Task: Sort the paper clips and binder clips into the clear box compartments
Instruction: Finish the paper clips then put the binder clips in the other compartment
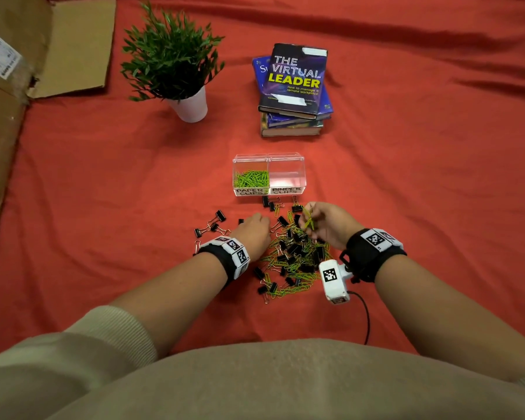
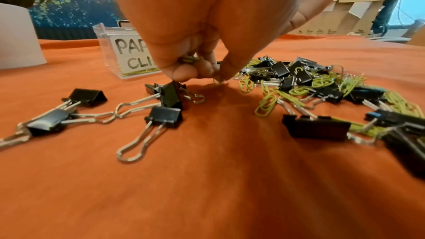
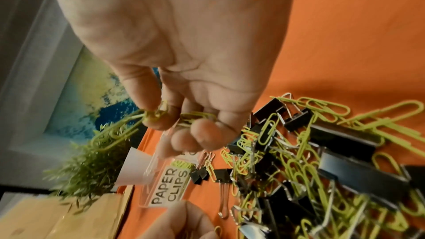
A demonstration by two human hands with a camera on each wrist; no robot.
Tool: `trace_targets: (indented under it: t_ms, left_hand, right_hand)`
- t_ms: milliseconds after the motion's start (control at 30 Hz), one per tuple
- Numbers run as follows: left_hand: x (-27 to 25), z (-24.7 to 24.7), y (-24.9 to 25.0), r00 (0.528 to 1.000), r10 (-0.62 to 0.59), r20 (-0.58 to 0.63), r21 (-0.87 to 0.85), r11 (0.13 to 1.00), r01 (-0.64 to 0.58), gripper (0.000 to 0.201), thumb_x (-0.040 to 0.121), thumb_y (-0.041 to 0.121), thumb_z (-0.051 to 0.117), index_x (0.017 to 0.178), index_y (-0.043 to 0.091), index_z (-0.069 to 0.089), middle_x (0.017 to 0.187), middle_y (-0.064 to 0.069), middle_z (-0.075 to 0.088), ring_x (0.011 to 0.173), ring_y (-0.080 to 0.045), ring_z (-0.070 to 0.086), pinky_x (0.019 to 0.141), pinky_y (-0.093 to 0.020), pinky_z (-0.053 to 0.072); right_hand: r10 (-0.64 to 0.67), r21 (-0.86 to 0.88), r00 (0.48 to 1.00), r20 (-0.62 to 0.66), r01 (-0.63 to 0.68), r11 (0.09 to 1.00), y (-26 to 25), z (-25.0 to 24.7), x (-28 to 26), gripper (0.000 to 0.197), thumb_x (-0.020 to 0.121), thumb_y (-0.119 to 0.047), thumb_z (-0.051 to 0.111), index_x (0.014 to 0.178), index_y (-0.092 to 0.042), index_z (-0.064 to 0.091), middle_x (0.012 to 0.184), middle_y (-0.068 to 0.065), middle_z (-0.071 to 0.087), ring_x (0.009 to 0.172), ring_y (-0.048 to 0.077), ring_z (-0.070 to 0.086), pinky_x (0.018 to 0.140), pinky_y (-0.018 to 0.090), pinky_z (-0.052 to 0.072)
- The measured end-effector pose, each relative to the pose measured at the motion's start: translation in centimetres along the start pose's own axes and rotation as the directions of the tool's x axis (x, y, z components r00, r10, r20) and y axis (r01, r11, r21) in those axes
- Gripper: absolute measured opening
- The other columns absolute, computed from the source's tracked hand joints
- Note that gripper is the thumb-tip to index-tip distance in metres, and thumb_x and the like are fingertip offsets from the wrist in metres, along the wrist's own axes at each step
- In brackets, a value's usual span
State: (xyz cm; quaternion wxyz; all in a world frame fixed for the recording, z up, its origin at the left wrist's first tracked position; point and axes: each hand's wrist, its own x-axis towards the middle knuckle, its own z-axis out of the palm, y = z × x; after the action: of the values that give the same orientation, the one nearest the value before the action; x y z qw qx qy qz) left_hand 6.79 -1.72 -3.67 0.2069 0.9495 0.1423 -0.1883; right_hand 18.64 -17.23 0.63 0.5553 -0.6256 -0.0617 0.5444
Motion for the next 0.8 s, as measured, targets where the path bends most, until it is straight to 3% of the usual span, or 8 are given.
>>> trace_targets:
  t_ms: [100,167,300,367,467,533,667,800]
  left_hand:
    - [0.0,-0.6,0.0,0.997,-0.063,-0.040,-0.213,0.976,0.053,0.011,0.093,0.012,0.045,0.098,0.004,0.050,0.095,-0.012,0.055,0.082,-0.026,0.051,0.072,-0.034,0.040]
    - [0.2,-0.9,0.0,0.988,-0.141,-0.066,-0.402,0.910,0.103,0.003,0.091,0.010,0.046,0.093,0.009,0.049,0.083,-0.005,0.055,0.071,-0.021,0.050,0.064,-0.029,0.039]
    - [1.1,-1.6,0.7,0.970,-0.240,-0.047,-0.622,0.767,0.160,0.016,0.095,0.010,0.039,0.102,0.013,0.053,0.065,0.004,0.049,0.049,-0.012,0.040,0.049,-0.024,0.033]
    - [1.8,-1.9,1.1,0.960,-0.280,-0.017,-0.673,0.714,0.196,0.026,0.096,0.009,0.033,0.099,0.015,0.059,0.063,0.004,0.050,0.047,-0.013,0.038,0.045,-0.023,0.030]
    - [2.6,-1.9,1.5,0.948,-0.317,0.027,-0.729,0.643,0.236,0.029,0.094,0.008,0.031,0.084,0.014,0.059,0.069,0.000,0.055,0.059,-0.018,0.048,0.055,-0.027,0.039]
    - [3.1,-1.9,1.9,0.947,-0.321,0.004,-0.698,0.677,0.232,0.022,0.094,0.015,0.036,0.083,0.012,0.055,0.075,-0.004,0.057,0.062,-0.019,0.049,0.059,-0.030,0.042]
    - [3.9,-1.6,2.6,0.963,-0.243,-0.115,-0.386,0.905,0.182,0.011,0.091,0.017,0.046,0.090,0.008,0.052,0.083,-0.008,0.059,0.074,-0.025,0.057,0.064,-0.035,0.045]
    - [4.5,-0.9,2.8,0.967,-0.219,-0.131,-0.108,0.973,0.206,0.027,0.095,0.022,0.049,0.113,0.002,0.050,0.107,-0.015,0.060,0.098,-0.033,0.060,0.077,-0.040,0.049]
  right_hand:
    - [-0.045,0.118,0.997,0.062,0.037,0.992,0.0,-0.2,-0.2,0.024,0.078,-0.003,0.023,0.067,-0.010,0.043,0.067,0.012,0.051,0.055,0.019,0.043,0.045,0.023,0.039]
    - [-0.041,0.146,0.997,0.059,0.032,0.989,0.1,-0.4,0.0,0.026,0.083,-0.010,0.025,0.067,-0.011,0.045,0.067,0.011,0.052,0.053,0.017,0.043,0.044,0.023,0.040]
    - [0.057,0.040,0.997,-0.052,-0.055,0.998,0.4,-0.7,0.7,0.036,0.096,-0.028,0.038,0.064,-0.016,0.049,0.063,0.003,0.053,0.051,0.013,0.044,0.046,0.023,0.037]
    - [0.084,-0.040,0.987,-0.134,-0.090,0.995,0.5,-1.1,1.0,0.030,0.095,-0.020,0.041,0.068,-0.012,0.054,0.063,0.005,0.055,0.050,0.013,0.045,0.044,0.023,0.036]
    - [0.100,-0.110,0.970,-0.220,-0.127,0.986,0.3,-2.1,1.2,0.024,0.088,-0.001,0.037,0.084,0.000,0.061,0.066,0.010,0.058,0.049,0.015,0.047,0.040,0.022,0.038]
    - [0.092,-0.142,0.953,-0.290,-0.137,0.980,0.1,-2.8,1.5,0.026,0.085,0.004,0.036,0.088,0.001,0.061,0.067,0.010,0.058,0.050,0.016,0.048,0.041,0.024,0.039]
    - [0.042,-0.274,0.920,-0.390,-0.160,0.948,-0.1,-3.6,2.3,0.012,0.088,-0.008,0.051,0.083,-0.003,0.060,0.066,0.006,0.058,0.050,0.015,0.050,0.045,0.024,0.041]
    - [-0.059,-0.645,0.917,-0.395,-0.231,0.729,0.0,-3.1,3.9,0.021,0.090,-0.018,0.050,0.078,-0.005,0.062,0.069,0.008,0.063,0.061,0.021,0.056,0.055,0.031,0.046]
